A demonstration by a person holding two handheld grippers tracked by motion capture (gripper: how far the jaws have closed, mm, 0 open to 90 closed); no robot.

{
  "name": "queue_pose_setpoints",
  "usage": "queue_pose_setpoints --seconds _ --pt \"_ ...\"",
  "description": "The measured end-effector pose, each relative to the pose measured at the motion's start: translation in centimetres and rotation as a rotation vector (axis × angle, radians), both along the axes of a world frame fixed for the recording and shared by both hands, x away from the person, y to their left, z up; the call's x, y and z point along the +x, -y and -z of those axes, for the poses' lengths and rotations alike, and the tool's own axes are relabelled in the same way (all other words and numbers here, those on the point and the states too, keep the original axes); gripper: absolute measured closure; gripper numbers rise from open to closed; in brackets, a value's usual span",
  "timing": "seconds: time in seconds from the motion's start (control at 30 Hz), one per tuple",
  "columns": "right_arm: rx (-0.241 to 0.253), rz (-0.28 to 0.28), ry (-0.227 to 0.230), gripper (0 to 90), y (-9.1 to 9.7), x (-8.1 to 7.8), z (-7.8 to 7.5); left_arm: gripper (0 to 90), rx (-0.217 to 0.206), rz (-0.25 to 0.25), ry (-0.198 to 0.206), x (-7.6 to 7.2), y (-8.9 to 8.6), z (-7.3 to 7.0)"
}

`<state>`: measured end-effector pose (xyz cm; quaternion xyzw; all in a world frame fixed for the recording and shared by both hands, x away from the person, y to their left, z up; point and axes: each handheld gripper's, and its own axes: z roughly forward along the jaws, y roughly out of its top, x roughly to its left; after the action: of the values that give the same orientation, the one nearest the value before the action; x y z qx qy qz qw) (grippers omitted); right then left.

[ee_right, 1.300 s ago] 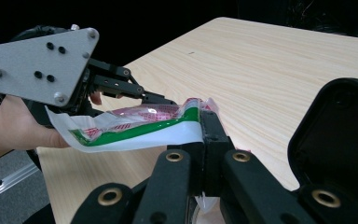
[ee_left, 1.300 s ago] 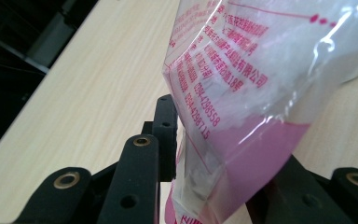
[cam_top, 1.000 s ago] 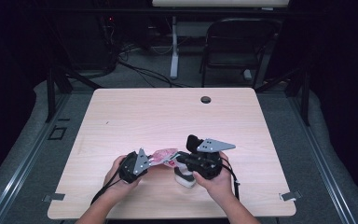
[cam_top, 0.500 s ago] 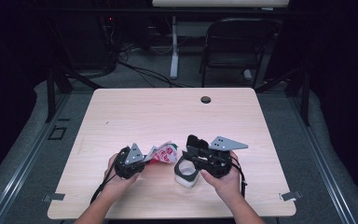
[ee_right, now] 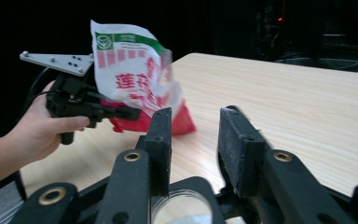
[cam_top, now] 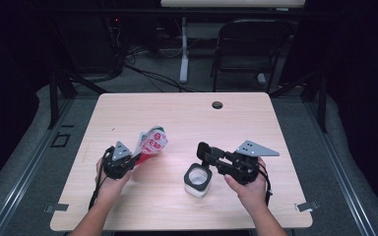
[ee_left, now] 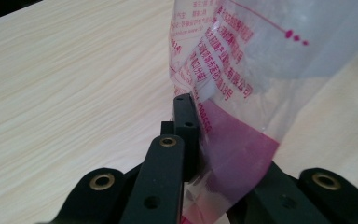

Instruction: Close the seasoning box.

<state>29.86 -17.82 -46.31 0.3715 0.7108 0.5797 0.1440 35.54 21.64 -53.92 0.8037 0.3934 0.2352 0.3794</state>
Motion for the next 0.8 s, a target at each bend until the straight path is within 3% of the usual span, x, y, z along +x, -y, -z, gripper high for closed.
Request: queue_pose_setpoints --seconds 0.2,0.37,0.5,0.57,0.8 --pt "-0.001 0.053 0.017 62.3 1.4 0.0 -0.5 89.0 0.006 -0.145 0.005 0.3 -2.5 -0.1" --pt "-0.011 0.123 0.031 57.4 3.0 0.3 -0.6 88.8 -0.003 -0.213 0.004 0.5 -4.1 -0.1" --pt "-0.023 0.170 0.024 52.8 3.6 0.9 0.1 88.2 -0.008 -0.215 0.006 0.5 -4.3 0.1" --pt "-0.024 0.174 0.011 51.8 3.6 1.2 0.4 87.7 0.012 -0.201 0.004 0.4 -4.0 0.1" --pt "-0.032 0.129 -0.031 50.3 3.2 1.7 1.0 83.0 0.038 -0.162 -0.003 0.3 -3.2 0.6"
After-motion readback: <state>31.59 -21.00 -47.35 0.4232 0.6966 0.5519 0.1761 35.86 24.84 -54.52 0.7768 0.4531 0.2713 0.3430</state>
